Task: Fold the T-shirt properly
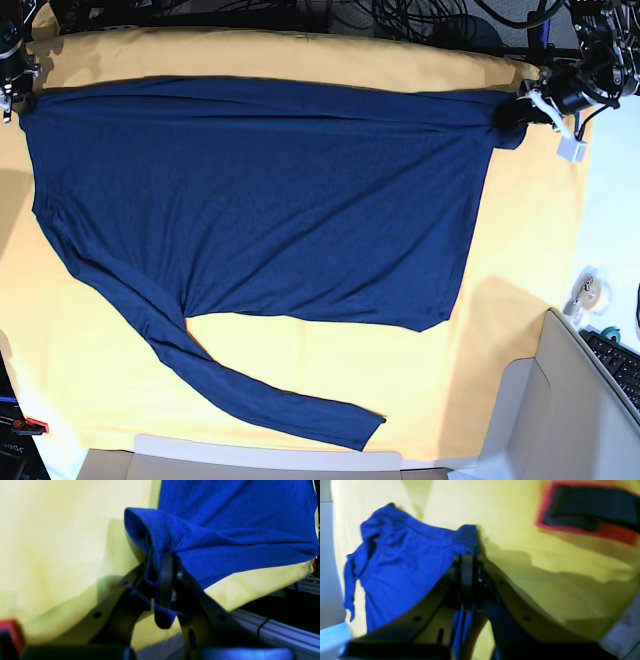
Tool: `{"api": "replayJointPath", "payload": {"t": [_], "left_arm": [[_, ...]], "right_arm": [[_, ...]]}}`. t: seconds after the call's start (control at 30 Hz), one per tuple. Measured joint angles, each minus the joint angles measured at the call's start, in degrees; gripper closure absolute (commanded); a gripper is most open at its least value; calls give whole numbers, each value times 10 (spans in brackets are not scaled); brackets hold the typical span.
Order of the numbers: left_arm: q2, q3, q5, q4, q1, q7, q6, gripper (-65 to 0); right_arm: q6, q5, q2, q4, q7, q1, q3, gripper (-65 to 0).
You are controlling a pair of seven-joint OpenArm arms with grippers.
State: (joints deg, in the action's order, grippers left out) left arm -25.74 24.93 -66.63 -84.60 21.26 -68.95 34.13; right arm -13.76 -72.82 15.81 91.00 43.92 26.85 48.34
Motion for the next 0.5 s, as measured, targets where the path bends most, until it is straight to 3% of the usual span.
{"api": "replayJointPath", "payload": {"t": [0.27,0.5], "left_arm": [[1,14,0,0,24,0,2,0],[0,14,0,0,29,2,2,0]], "right_arm": [[0,0,0,0,-3,32,0,0],[3,0,-21,0,-11,47,0,0]]}}
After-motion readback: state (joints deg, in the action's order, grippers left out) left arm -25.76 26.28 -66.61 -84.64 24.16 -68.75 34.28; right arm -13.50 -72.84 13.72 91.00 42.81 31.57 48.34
